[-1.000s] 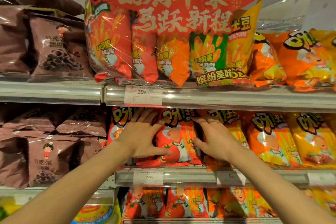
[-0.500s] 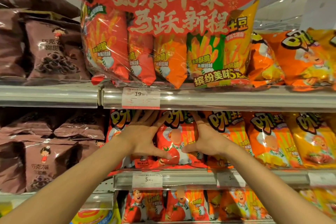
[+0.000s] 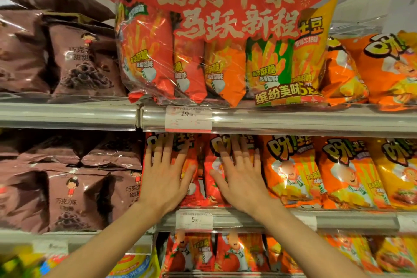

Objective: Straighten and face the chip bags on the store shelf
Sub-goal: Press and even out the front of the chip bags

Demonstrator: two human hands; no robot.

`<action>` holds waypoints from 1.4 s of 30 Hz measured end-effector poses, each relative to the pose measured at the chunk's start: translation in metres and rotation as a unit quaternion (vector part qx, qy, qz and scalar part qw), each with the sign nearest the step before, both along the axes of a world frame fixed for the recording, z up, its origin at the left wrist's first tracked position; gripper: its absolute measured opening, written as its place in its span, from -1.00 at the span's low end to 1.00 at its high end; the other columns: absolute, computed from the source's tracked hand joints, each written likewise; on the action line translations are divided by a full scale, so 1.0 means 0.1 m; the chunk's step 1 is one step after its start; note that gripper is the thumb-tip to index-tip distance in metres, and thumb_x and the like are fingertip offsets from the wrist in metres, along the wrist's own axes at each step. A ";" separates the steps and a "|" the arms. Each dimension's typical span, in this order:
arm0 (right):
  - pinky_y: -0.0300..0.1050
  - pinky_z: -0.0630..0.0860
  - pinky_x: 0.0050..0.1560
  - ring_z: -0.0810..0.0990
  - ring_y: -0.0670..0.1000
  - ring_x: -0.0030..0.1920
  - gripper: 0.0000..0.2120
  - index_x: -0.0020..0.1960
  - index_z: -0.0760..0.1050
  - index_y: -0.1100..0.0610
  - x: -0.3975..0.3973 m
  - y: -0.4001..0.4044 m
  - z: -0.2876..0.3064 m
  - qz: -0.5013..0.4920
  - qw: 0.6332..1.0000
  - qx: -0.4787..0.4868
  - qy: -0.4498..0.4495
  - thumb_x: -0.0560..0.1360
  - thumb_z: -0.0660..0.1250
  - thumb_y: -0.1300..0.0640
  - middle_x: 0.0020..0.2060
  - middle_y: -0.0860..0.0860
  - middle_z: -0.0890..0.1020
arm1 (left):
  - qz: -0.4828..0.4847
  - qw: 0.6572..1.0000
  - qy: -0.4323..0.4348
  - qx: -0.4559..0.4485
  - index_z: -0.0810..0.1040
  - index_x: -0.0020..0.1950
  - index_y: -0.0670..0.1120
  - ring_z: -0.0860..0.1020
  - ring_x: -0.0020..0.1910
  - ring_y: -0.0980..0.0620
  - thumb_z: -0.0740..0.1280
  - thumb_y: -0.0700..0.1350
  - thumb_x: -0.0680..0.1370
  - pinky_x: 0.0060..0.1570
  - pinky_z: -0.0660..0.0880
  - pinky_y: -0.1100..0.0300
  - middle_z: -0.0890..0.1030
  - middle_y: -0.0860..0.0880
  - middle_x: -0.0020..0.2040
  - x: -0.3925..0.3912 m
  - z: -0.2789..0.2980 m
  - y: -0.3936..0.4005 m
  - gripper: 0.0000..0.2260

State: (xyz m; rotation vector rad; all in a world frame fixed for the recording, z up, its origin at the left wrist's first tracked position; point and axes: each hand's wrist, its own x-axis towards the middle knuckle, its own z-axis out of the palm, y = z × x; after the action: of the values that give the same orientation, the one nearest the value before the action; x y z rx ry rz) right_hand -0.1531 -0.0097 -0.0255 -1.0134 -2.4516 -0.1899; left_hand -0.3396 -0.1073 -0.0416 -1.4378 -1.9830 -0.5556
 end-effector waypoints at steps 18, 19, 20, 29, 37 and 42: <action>0.44 0.06 0.45 0.16 0.26 0.53 -0.37 0.53 0.27 0.08 -0.21 -0.12 -0.26 -0.133 0.988 -0.001 0.084 0.58 -0.06 -0.21 0.49 0.19 0.34 | -0.042 0.999 -0.008 -0.032 0.16 0.61 0.10 -0.19 0.62 -0.08 -0.07 0.31 0.65 0.54 -0.03 -0.25 -0.03 -0.13 0.64 -0.12 -0.11 0.07 -0.43; 0.44 0.07 0.45 0.16 0.27 0.53 -0.37 0.53 0.28 0.09 -0.22 -0.12 -0.26 -0.141 0.986 -0.001 0.088 0.57 -0.06 -0.21 0.48 0.19 0.34 | -0.044 0.999 -0.007 -0.032 0.17 0.61 0.10 -0.20 0.62 -0.08 -0.06 0.31 0.65 0.54 -0.04 -0.25 -0.04 -0.13 0.64 -0.11 -0.11 0.08 -0.43; 0.44 0.07 0.44 0.16 0.27 0.53 -0.36 0.53 0.29 0.10 -0.23 -0.12 -0.27 -0.148 0.985 0.000 0.090 0.57 -0.06 -0.21 0.48 0.20 0.35 | -0.046 0.998 -0.006 -0.030 0.17 0.61 0.11 -0.20 0.62 -0.09 -0.04 0.30 0.65 0.54 -0.04 -0.25 -0.05 -0.14 0.64 -0.09 -0.11 0.09 -0.44; 0.44 -0.07 0.46 0.05 0.25 0.57 -0.32 0.54 0.27 0.10 -0.29 -0.11 -0.27 -0.163 0.983 0.005 0.082 0.61 -0.12 -0.28 0.53 0.19 0.26 | -0.046 0.999 -0.011 -0.025 0.18 0.61 0.08 -0.16 0.62 -0.14 -0.07 0.31 0.65 0.51 -0.01 -0.31 -0.03 -0.16 0.65 -0.07 -0.10 0.11 -0.42; 0.23 0.04 0.53 0.16 0.17 0.53 -0.40 0.50 0.27 0.12 0.15 -0.10 -0.09 -0.092 0.983 0.018 0.161 0.64 -0.06 -0.25 0.47 0.15 0.33 | -0.118 0.992 -0.031 0.025 0.39 0.47 -0.04 0.26 0.50 -0.22 0.11 0.20 0.63 0.42 0.23 -0.18 0.32 -0.18 0.49 0.14 0.02 0.02 -0.51; 0.14 0.44 0.23 0.43 0.23 0.26 -0.50 0.38 0.37 0.23 0.96 0.23 0.06 -0.099 0.977 0.017 0.189 0.57 0.28 -0.07 0.24 0.21 0.44 | -0.214 0.973 -0.082 0.020 0.41 0.42 -0.02 0.45 0.20 -0.01 0.22 0.14 0.61 0.06 0.53 0.05 0.43 -0.01 0.27 0.68 0.09 0.11 -0.58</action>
State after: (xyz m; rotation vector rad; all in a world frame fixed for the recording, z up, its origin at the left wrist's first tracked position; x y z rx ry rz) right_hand -0.0569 0.0131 -0.0195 -1.1614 -2.0010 -0.0937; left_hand -0.2713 -0.0967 -0.0330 -1.8599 -1.7695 -0.9207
